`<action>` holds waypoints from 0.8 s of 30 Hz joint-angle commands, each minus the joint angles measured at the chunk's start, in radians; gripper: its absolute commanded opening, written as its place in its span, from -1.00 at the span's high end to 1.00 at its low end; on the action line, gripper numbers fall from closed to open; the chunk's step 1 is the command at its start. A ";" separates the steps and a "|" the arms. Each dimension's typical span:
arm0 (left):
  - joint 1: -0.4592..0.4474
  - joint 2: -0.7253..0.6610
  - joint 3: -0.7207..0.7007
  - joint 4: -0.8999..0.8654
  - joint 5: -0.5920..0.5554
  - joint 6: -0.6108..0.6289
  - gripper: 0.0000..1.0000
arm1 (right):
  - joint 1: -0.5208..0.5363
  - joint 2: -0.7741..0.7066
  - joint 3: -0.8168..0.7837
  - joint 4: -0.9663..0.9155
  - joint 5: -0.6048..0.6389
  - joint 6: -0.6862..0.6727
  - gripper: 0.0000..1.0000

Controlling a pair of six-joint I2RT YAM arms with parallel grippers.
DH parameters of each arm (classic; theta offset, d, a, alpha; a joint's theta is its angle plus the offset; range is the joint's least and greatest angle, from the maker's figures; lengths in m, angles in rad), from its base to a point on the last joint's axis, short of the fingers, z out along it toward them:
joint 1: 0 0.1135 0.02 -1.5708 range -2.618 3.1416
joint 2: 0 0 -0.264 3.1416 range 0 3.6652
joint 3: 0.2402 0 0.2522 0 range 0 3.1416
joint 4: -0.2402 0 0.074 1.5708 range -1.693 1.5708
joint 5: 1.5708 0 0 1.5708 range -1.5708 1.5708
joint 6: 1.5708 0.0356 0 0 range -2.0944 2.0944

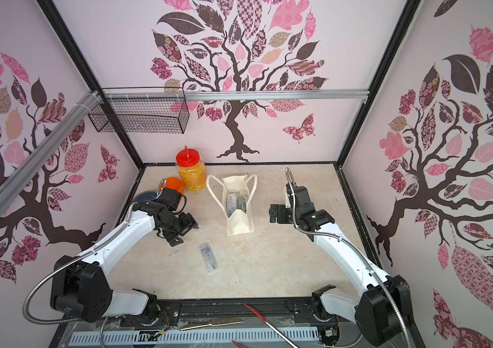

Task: Put the compass set into the canvas bag
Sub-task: Adjust the compass set at the center of the board.

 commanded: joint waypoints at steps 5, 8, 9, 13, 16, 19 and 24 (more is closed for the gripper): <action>-0.091 0.031 -0.052 0.038 0.030 -0.115 -0.63 | -0.004 -0.037 -0.003 0.007 0.015 -0.017 -1.00; -0.110 0.034 -0.065 0.059 0.035 -0.143 -0.63 | -0.003 -0.045 -0.009 0.008 0.020 -0.019 -1.00; -0.118 0.037 -0.068 0.062 0.031 -0.152 -0.63 | -0.003 -0.045 -0.012 0.009 0.021 -0.019 -1.00; -0.143 0.056 -0.067 0.056 0.028 -0.178 -0.63 | -0.003 -0.051 -0.023 0.010 0.022 -0.020 -1.00; -0.146 0.061 -0.072 0.057 0.037 -0.188 -0.63 | -0.004 -0.059 -0.028 0.009 0.027 -0.023 -1.00; -0.147 0.070 -0.077 0.043 0.041 -0.179 -0.63 | -0.004 -0.066 -0.029 0.005 0.035 -0.028 -1.00; -0.149 0.118 -0.070 0.015 0.010 -0.122 -0.65 | -0.003 -0.068 -0.032 0.004 0.040 -0.029 -1.00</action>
